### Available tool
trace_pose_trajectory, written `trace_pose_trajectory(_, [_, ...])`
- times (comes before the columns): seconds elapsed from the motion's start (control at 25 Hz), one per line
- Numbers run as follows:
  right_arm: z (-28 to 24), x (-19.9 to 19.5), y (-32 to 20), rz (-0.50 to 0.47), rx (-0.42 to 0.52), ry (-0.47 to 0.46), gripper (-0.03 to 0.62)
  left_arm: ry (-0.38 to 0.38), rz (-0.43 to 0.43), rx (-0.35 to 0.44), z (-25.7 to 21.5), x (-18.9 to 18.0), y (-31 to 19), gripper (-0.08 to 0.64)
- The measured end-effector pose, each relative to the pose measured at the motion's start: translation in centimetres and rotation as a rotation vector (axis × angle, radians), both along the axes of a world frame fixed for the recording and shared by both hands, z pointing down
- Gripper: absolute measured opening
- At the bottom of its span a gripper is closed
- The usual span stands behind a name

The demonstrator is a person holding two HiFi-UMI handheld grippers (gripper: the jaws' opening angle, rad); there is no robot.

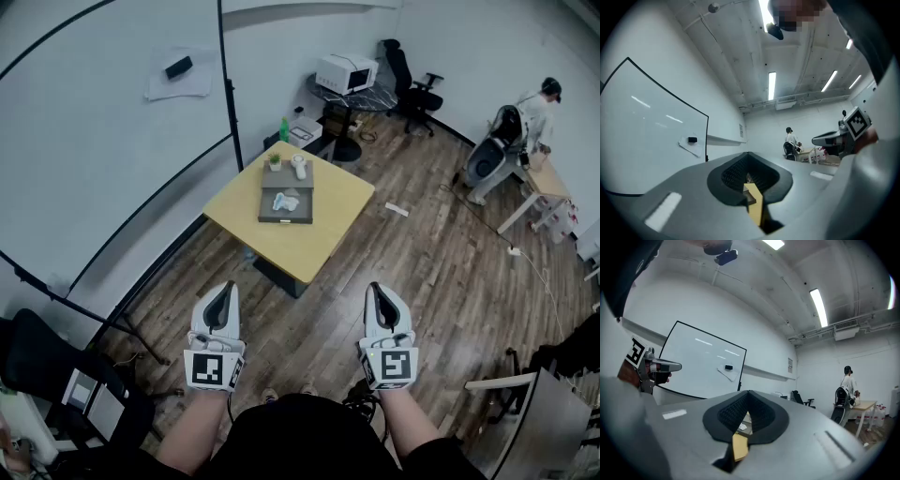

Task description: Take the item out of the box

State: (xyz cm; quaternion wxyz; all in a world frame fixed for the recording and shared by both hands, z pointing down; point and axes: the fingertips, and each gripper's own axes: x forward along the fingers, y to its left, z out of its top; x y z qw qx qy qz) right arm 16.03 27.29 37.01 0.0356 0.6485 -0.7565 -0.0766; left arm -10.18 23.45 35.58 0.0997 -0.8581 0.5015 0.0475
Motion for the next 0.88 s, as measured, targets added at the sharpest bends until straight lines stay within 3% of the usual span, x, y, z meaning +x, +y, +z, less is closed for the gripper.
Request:
trace_pose_trajectory(0.36, [0.1,0.1,0.3,-0.006,0.009,0.003,0.006,-0.015,-0.003,0.001,0.1,-0.1,0.2,0.0])
trace_pose_trajectory(0.6, [1.4,-1.5,-0.3,-0.128,-0.054,-0.018,0.029,-0.013,-0.009,0.0,0.3,-0.2,0.2,0.0])
trace_pose_trajectory(0.64, [1.5,-1.7,-0.6,-0.151,-0.06,-0.03,0.332,-0.014,-0.01,-0.002,0.4,-0.2,0.2,0.0])
trace_pose_trajectory(0.68, [1.4,-1.9,-0.8,-0.167,-0.064,-0.049,0.553,-0.016,-0.011,-0.003,0.5,-0.1,0.1,0.0])
trace_pose_trajectory(0.88, [0.9,-1.4,-1.4,-0.186,-0.054,-0.047,0.56,-0.028,-0.02,-0.009,1.2,0.4,-0.4,0.0])
